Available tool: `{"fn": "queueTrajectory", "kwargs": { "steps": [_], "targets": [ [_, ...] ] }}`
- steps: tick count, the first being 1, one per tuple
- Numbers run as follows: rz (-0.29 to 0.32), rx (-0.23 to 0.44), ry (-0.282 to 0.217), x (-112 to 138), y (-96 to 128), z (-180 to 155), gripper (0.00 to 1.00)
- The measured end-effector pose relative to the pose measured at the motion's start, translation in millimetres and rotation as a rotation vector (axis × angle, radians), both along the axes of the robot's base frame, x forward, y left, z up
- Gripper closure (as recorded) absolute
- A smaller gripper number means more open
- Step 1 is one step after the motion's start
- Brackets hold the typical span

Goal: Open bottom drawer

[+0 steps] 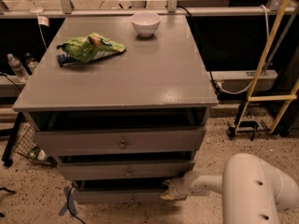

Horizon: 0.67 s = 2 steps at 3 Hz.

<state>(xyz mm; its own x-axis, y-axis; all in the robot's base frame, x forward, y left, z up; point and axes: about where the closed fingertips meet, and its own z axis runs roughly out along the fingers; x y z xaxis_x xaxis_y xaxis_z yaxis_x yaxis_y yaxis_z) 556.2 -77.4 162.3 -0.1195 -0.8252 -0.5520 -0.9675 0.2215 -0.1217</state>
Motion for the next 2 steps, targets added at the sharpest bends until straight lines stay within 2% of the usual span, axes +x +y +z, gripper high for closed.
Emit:
{"fn": "queueTrajectory", "kwargs": {
  "steps": [2],
  "targets": [
    [0.000, 0.000, 0.000, -0.1, -0.1, 0.0, 1.00]
  ]
}}
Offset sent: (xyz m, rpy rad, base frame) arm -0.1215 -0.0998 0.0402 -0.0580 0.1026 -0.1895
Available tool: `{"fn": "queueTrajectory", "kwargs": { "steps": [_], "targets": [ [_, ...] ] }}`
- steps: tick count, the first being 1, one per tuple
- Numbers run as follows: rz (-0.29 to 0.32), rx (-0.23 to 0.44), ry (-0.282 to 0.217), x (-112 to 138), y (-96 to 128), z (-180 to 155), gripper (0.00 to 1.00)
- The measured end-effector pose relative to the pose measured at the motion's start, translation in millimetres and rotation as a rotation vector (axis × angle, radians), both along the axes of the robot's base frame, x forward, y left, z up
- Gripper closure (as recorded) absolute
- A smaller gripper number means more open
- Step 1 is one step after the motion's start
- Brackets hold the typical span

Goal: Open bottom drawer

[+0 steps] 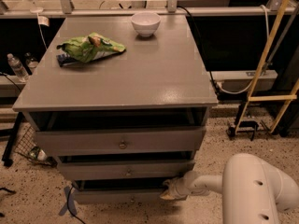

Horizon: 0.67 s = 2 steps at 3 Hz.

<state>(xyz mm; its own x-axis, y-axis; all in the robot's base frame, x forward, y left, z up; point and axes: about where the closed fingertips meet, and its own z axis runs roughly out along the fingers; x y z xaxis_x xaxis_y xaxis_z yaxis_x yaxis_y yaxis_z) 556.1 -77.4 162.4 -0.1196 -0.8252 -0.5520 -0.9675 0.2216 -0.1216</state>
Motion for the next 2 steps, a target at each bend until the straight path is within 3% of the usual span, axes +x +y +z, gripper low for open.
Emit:
{"fn": "queueTrajectory", "kwargs": {
  "steps": [2],
  "targets": [
    [0.000, 0.000, 0.000, -0.1, -0.1, 0.0, 1.00]
  ]
}}
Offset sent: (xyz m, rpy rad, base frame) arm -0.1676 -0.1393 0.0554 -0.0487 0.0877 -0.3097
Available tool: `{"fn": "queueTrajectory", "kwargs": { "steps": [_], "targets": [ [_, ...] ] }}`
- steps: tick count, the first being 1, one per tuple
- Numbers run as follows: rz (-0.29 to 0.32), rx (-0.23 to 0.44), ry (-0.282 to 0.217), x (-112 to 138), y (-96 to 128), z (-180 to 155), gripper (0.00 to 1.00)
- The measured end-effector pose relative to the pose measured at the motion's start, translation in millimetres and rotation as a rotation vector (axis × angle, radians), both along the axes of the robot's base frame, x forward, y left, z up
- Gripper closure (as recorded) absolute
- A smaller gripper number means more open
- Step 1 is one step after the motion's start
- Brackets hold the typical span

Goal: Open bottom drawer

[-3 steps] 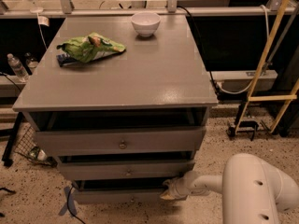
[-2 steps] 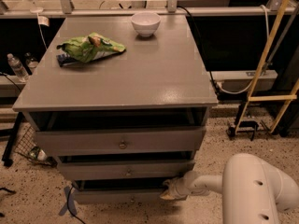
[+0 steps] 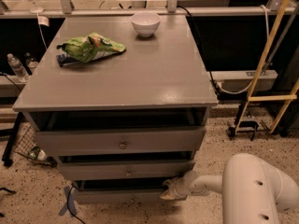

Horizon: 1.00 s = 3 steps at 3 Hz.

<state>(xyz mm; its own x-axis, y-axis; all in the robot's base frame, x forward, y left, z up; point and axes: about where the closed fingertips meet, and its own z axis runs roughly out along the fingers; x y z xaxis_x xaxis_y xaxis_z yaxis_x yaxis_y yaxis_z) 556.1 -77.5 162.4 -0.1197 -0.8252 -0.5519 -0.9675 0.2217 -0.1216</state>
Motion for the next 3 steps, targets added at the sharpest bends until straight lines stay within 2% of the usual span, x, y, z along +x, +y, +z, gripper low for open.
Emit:
{"fn": "queueTrajectory", "kwargs": {
  "steps": [3],
  "targets": [
    [0.000, 0.000, 0.000, -0.1, -0.1, 0.0, 1.00]
  ]
}}
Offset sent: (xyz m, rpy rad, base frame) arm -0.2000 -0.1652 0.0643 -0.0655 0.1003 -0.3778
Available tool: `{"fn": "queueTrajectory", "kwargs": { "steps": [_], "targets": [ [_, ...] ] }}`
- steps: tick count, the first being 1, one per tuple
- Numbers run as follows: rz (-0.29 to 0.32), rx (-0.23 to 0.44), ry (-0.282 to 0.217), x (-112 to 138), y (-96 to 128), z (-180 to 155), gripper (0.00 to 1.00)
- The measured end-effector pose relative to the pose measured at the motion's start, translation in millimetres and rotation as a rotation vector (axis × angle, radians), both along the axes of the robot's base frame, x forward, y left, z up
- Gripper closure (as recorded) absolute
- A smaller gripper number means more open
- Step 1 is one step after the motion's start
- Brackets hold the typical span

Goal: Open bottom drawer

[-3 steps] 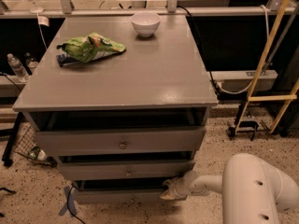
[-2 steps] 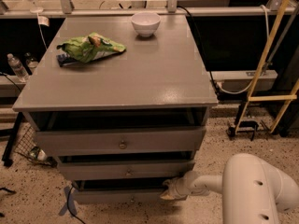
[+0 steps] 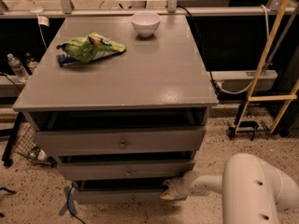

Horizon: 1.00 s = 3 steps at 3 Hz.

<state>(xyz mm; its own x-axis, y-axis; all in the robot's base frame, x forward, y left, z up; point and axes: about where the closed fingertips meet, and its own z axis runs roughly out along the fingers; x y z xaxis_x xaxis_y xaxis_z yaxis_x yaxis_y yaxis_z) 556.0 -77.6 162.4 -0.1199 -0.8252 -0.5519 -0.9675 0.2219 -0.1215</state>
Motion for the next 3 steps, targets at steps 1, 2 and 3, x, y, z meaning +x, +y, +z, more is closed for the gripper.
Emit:
{"fn": "queueTrajectory", "kwargs": {
  "steps": [1, 2, 3],
  "targets": [
    [0.000, 0.000, 0.000, 0, 0, 0, 1.00],
    [-0.009, -0.004, -0.003, -5, -3, 2, 1.00],
    [-0.033, -0.013, -0.010, -17, -10, 6, 1.00]
  ]
}}
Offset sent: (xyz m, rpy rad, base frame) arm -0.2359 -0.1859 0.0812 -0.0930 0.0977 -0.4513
